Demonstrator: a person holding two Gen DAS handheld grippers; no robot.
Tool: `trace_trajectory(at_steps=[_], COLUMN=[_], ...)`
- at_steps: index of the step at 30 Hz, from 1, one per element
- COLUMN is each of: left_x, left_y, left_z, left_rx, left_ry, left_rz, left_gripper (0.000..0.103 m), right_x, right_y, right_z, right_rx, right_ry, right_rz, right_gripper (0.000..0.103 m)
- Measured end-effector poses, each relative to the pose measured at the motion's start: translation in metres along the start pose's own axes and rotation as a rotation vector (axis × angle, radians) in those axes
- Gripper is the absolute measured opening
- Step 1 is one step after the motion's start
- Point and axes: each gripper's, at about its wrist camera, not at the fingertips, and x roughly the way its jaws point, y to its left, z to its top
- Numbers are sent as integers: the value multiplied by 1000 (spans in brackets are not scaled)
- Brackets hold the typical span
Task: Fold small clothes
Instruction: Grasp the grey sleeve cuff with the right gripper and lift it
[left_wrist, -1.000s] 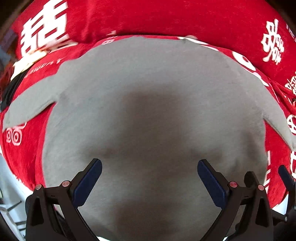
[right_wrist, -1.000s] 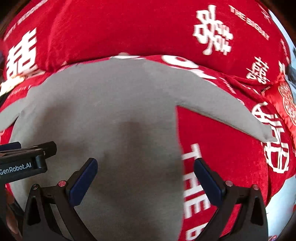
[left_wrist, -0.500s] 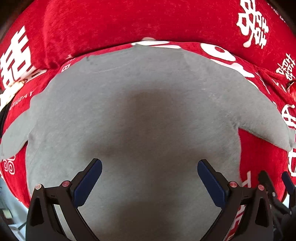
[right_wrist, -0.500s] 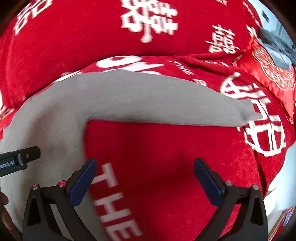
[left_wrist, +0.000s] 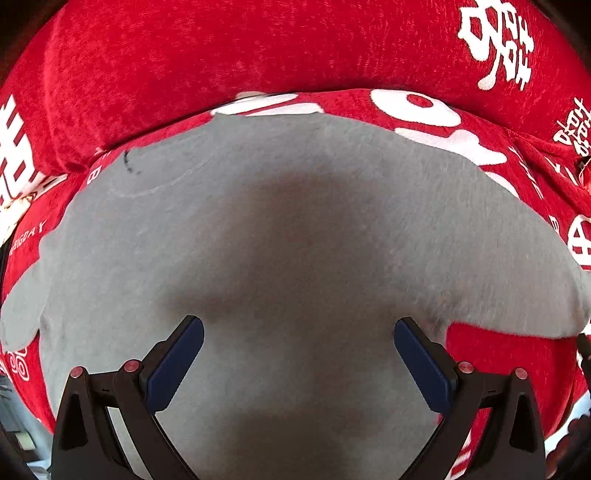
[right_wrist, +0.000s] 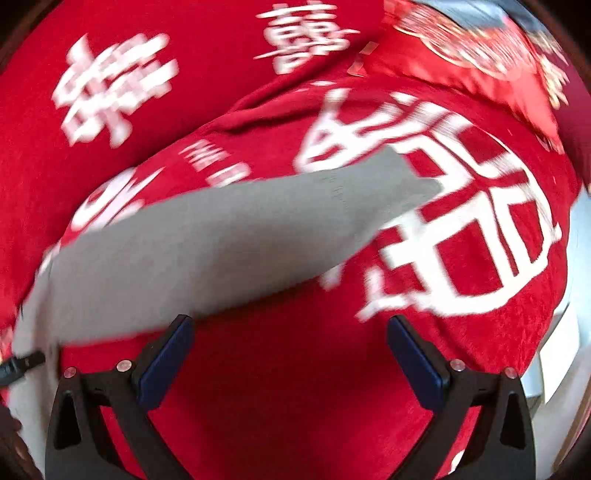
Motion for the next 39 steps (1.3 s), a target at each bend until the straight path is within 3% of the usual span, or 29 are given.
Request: trace_trajectory(at_steps=[2, 4, 7, 10, 11, 12, 16, 21, 26, 29, 32, 34, 36, 39], left_x=[6, 11, 13, 17, 18, 18, 20, 42, 23, 9, -1, -3, -11, -26], left_y=[-7, -13, -17, -18, -17, -15, -5, -14, -51, -59, -56, -57, -57, -27], left_z=[6, 12, 20, 29, 32, 36, 59, 80, 34, -1, -23, -34, -40, -48], left_rx=[8, 14, 10, 4, 0, -9, -79, -121, 18, 68, 53, 112, 147, 69], left_ry=[2, 2, -10, -12, -11, -15, -38, 35, -13, -35, -45, -11, -11, -12], left_rz=[2, 7, -3, -7, -8, -13, -18, -73, -66, -88, -107, -99, -102, -173], left_gripper=[103, 103, 103, 103, 103, 103, 103, 103, 103, 103, 103, 103, 103, 103], right_x=[10, 23, 43, 55, 57, 58, 29, 10, 46, 56, 51, 48, 45, 19], right_y=[-15, -25, -33, -32, -30, -29, -33, -28, -37, -43, -48, -46, -39, -23], right_z=[13, 27, 48, 66, 70, 73, 76, 65, 67, 69, 71, 73, 75, 80], right_rx=[41, 73, 122, 137, 124, 115, 130, 96, 108, 134, 164, 161, 144, 97], right_ry=[-1, 8, 21, 10, 7, 7, -100, -148, -20, 25, 15, 11, 14, -51], right_rz=[36, 65, 135, 202, 222, 230, 269, 244, 216, 212, 213, 224, 232, 174], right_gripper=[102, 95, 77, 48, 23, 5, 5, 5, 6, 13, 15, 14, 7, 6])
